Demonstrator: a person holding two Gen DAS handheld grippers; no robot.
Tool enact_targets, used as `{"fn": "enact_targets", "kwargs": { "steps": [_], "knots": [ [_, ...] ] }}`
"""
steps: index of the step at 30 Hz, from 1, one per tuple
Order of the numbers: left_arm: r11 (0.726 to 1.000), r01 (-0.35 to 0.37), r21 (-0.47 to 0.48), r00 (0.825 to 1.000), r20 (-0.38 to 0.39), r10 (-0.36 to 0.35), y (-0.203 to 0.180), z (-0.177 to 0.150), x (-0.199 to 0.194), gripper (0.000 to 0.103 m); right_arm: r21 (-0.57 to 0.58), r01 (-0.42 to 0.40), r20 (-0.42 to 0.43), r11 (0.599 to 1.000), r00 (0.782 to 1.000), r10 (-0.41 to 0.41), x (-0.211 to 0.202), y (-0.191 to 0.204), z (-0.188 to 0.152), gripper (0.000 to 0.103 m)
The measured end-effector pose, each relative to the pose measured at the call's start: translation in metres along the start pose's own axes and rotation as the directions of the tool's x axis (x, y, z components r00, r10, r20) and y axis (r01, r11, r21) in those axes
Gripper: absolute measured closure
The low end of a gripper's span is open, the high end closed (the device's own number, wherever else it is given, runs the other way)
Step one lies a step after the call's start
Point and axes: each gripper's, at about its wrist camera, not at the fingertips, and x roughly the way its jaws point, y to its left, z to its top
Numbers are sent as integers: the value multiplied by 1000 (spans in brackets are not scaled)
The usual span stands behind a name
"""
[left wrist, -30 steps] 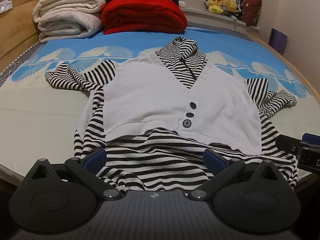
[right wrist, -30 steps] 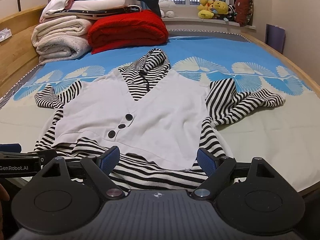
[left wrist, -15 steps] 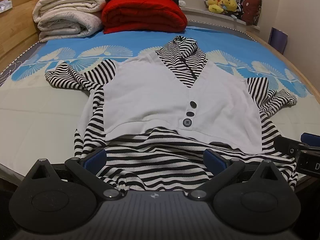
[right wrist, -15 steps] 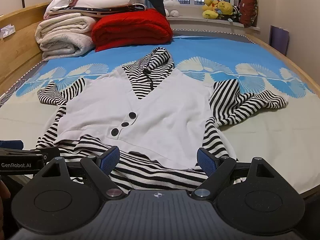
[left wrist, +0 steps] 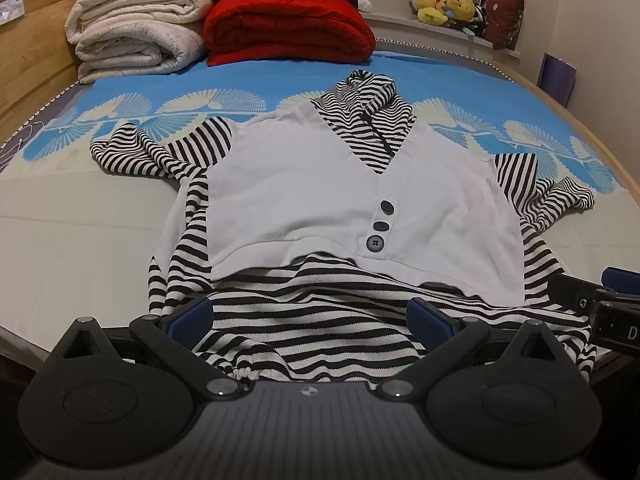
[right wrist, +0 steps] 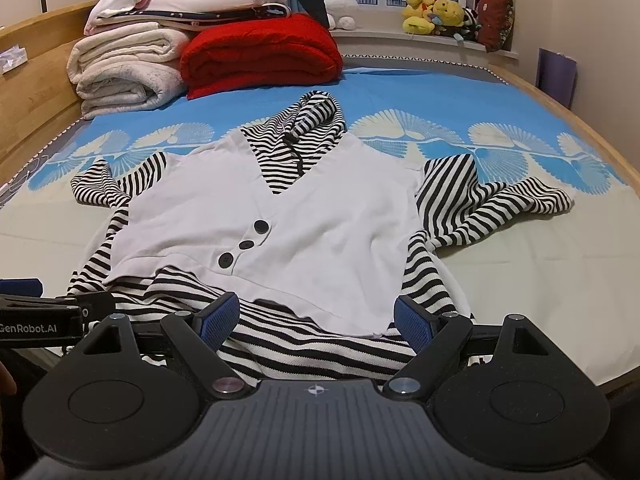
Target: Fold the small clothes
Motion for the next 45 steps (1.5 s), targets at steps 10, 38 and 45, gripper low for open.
{"fn": "enact_targets", "kwargs": {
  "steps": [10, 38, 45],
  "knots": [
    [1000, -1, -2, 1000, -2, 0, 0, -1, 0, 0, 0, 0, -1, 1000, 1000, 0, 0, 0, 0, 18],
    [1000, 23, 6, 996, 88, -24, 12, 45, -2, 28, 69, 62, 106, 996, 992, -69, -13, -14, 9, 22],
    [997, 28, -77, 992, 121, -19, 63, 131, 57, 72, 126, 31, 107, 992, 993, -44, -12, -36, 33, 57]
  ]
}}
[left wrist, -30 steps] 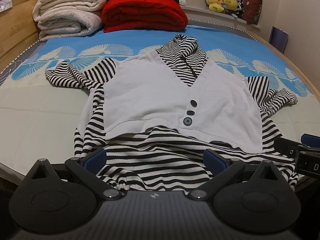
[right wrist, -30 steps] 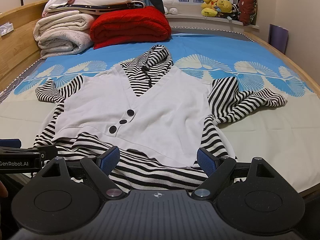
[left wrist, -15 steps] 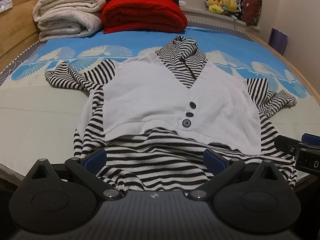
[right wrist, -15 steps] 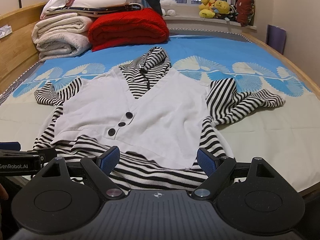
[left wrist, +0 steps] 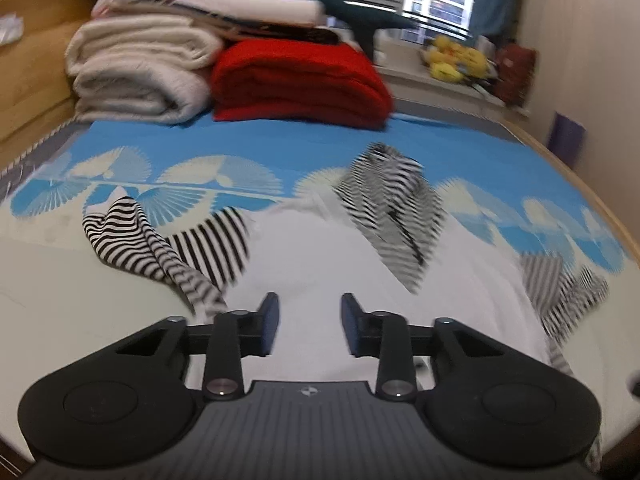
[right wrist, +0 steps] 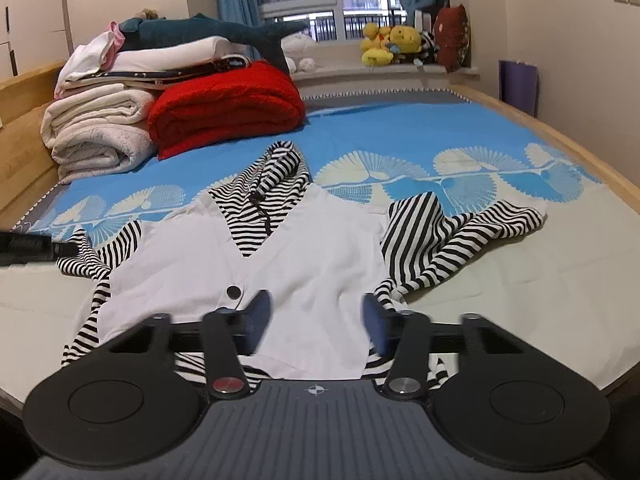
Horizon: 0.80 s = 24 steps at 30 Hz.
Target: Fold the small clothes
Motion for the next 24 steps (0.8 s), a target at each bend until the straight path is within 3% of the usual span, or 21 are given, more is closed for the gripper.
{"fn": "enact_targets", "kwargs": {
  "steps": [2, 6, 10, 13, 17, 19, 24],
  "knots": [
    [998, -45, -45, 999, -7, 45, 21, 20, 28, 73, -19, -9, -21, 1000, 1000, 9, 6, 0, 14, 62],
    [973, -155, -171, 988, -49, 149, 71, 48, 92, 72, -132, -102, -70, 986, 993, 94, 40, 15, 52, 62],
    [945, -263, -194, 964, -89, 250, 109, 60, 143, 72, -226, -182, -70, 957, 983, 171, 83, 37, 90, 62],
    [933, -297, -203, 954, -88, 285, 129, 70, 170, 69, -270, -212, -69, 939, 977, 201, 125, 54, 108, 62],
    [913, -372, -166, 928, -98, 361, 149, 74, 209, 53, -244, -204, -54, 948, 979, 196, 173, 66, 107, 62],
    [895, -404, -188, 915, -108, 390, 165, 77, 228, 48, -221, -167, -110, 961, 983, 145, 192, 72, 100, 62],
    [874, -436, -213, 899, -132, 417, 196, 88, 267, 46, -259, -232, -183, 938, 965, 188, 206, 83, 92, 62]
  ]
}}
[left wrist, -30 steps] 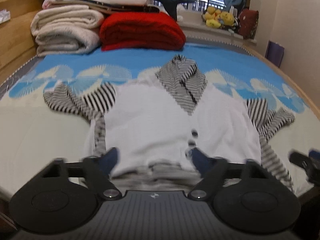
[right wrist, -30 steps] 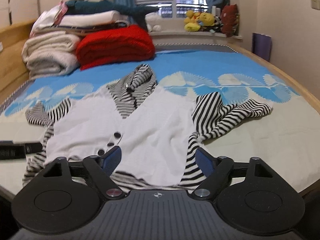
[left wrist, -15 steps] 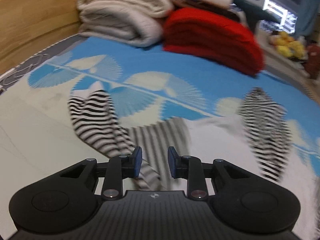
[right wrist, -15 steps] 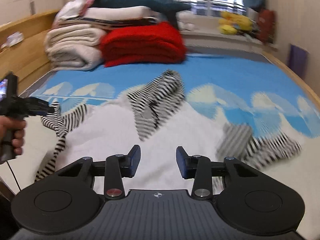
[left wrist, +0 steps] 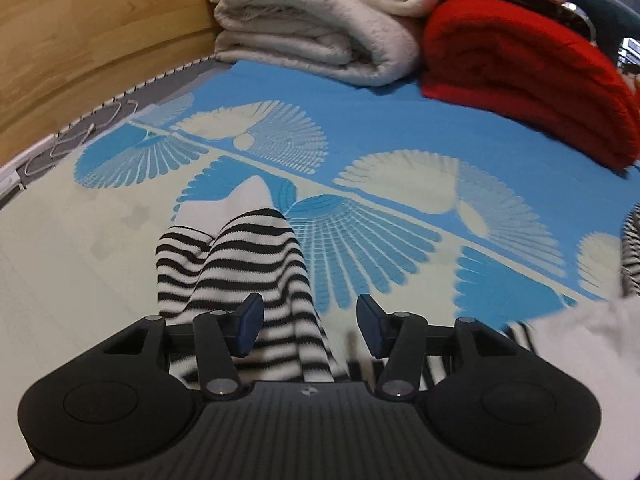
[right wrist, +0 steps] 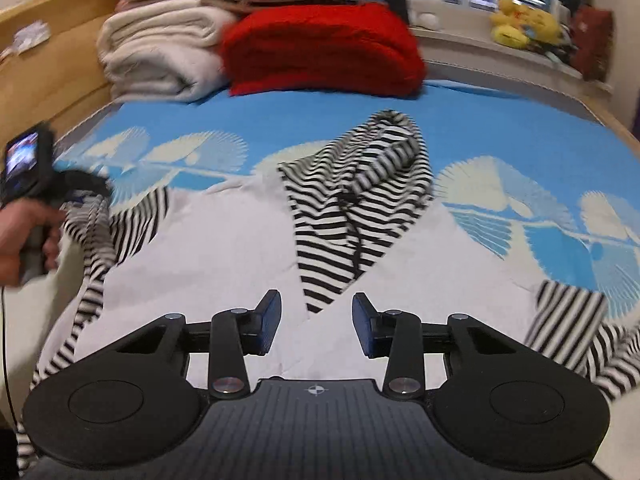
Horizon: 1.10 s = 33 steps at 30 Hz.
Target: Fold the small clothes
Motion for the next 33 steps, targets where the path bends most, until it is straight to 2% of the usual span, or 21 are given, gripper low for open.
{"fn": "enact_targets", "kwargs": {
  "steps": [2, 3, 4, 5, 7, 9, 11, 12, 14, 16, 17, 19, 21, 22, 24, 25, 26, 28, 30, 32, 33],
  "knots": [
    [1000, -3, -8, 1000, -23, 3, 2, 4, 19, 49, -30, 25, -12, 999, 1000, -26, 5, -1, -3, 62],
    [1000, -9, -1, 999, -33, 9, 1, 5, 26, 55, -27, 37, -34, 999, 999, -38, 9, -4, -4, 62],
    [1000, -23, 15, 999, -44, 24, 1, 6, 34, 85, -13, 41, -56, 999, 998, -41, 12, -7, -6, 62],
    [999, -40, 32, 996, -73, 43, 1, 7, 42, 99, 7, 43, -78, 999, 996, -42, 16, -13, -7, 62],
    [999, -38, 19, 996, -86, 39, 5, 10, 45, 100, 52, 47, -111, 998, 993, -41, 20, -22, -9, 62],
    [1000, -6, 16, 1000, -28, 6, 2, 17, 25, 100, 76, 61, -124, 995, 991, -51, 21, -28, -11, 62],
    [995, 89, 50, 993, 72, -92, -11, 27, -14, 100, 96, 83, -122, 992, 990, -71, 19, -35, -11, 62],
    [983, 173, 67, 977, 115, -180, -19, 31, -36, 100, 112, 90, -121, 990, 990, -76, 17, -39, -11, 62],
    [915, 379, 137, 899, 182, -399, -40, 34, -89, 100, 157, 105, -120, 982, 989, -86, 15, -48, -11, 62],
    [796, 549, 255, 777, 195, -599, -64, 23, -140, 100, 209, 126, -121, 970, 987, -102, 13, -59, -10, 62],
    [716, 626, 309, 707, 163, -689, -78, 12, -163, 100, 236, 139, -122, 962, 986, -112, 14, -66, -8, 62],
    [568, 739, 362, 603, 19, -798, -103, -15, -192, 99, 302, 171, -119, 938, 983, -141, 12, -81, -8, 62],
    [459, 822, 337, 536, -190, -823, -127, -50, -202, 87, 375, 201, -117, 905, 979, -169, 8, -99, -7, 62],
    [449, 832, 326, 536, -265, -802, -135, -67, -204, 75, 418, 215, -116, 883, 976, -183, 5, -109, -7, 62],
    [462, 826, 324, 554, -312, -772, -139, -84, -210, 72, 492, 226, -122, 841, 974, -191, 2, -128, -10, 62],
    [477, 827, 297, 557, -317, -768, -135, -84, -212, 71, 528, 230, -128, 817, 973, -191, 1, -137, -12, 62],
    [510, 820, 259, 570, -304, -763, -129, -79, -212, 70, 567, 237, -140, 789, 971, -192, 0, -146, -16, 61],
    [594, 784, 181, 621, -236, -747, -113, -67, -210, 70, 622, 242, -155, 745, 970, -185, 1, -159, -23, 61],
    [679, 730, 84, 682, -154, -715, -97, -57, -204, 67, 656, 244, -176, 714, 970, -169, 3, -167, -31, 61],
    [744, 668, -14, 738, -113, -665, -81, -57, -185, 66, 669, 242, -195, 703, 970, -148, 8, -169, -37, 61],
    [792, 609, -40, 783, -128, -608, -78, -53, -170, 66, 672, 240, -208, 700, 969, -133, 12, -171, -41, 61]
  ]
}}
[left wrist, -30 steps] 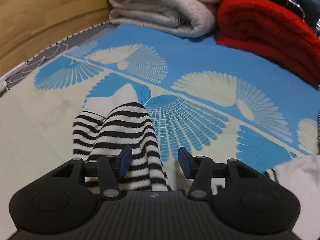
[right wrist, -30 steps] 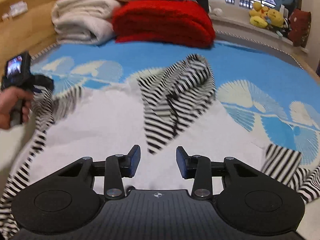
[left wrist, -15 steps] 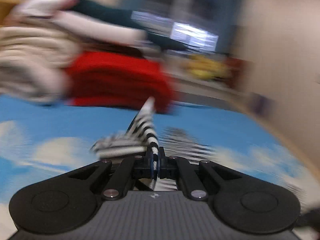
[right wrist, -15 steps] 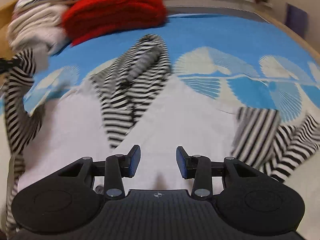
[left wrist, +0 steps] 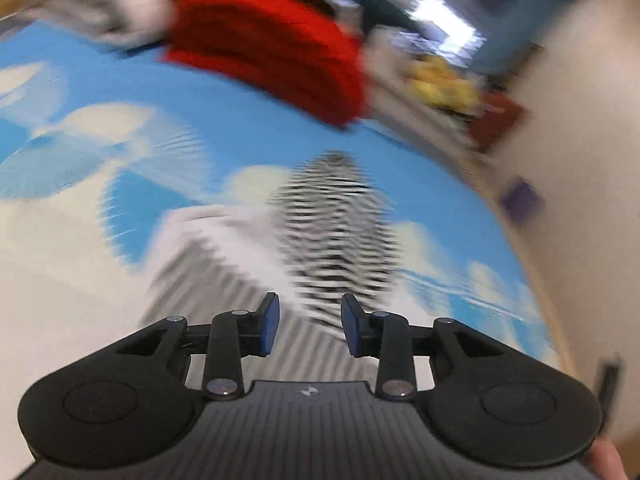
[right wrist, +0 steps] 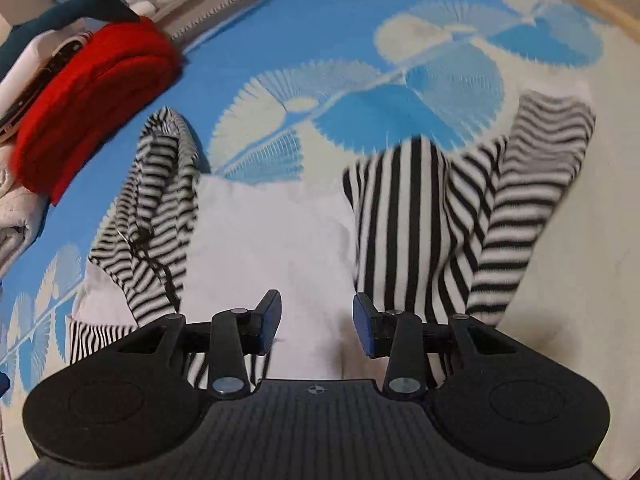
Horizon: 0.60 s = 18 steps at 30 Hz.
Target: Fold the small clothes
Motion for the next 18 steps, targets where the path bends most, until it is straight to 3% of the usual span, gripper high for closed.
{"fn": "enact_targets", "kwargs": {
  "steps": [2, 8, 10, 11, 12, 16, 18],
  "knots": [
    [994, -107, -38, 994, -17, 106, 13, 7, 14, 66, -17, 1, -63, 1000, 998, -2, 10, 0, -7, 61],
    [976, -215, -43, 975, 49, 217, 32, 30, 22, 66, -91, 54, -199, 994, 977, -72, 45, 3, -32, 61],
    [976, -210, -55, 976, 51, 213, 35, 33, 22, 66, -137, 71, -176, 988, 980, -95, 47, 11, -36, 66],
    [976, -210, -56, 976, 51, 213, 37, 34, 25, 66, -170, 68, -160, 983, 983, -95, 46, 17, -38, 77],
    [975, -215, -55, 975, 51, 218, 39, 36, 26, 66, -205, 59, -144, 977, 985, -90, 44, 23, -40, 80],
    [974, -219, -58, 973, 60, 222, 45, 34, 17, 66, -332, 80, -90, 940, 989, -116, 41, 44, -48, 81],
    [973, -221, -65, 973, 60, 225, 49, 33, 15, 66, -313, 87, -106, 946, 986, -126, 45, 42, -47, 94]
  ]
}}
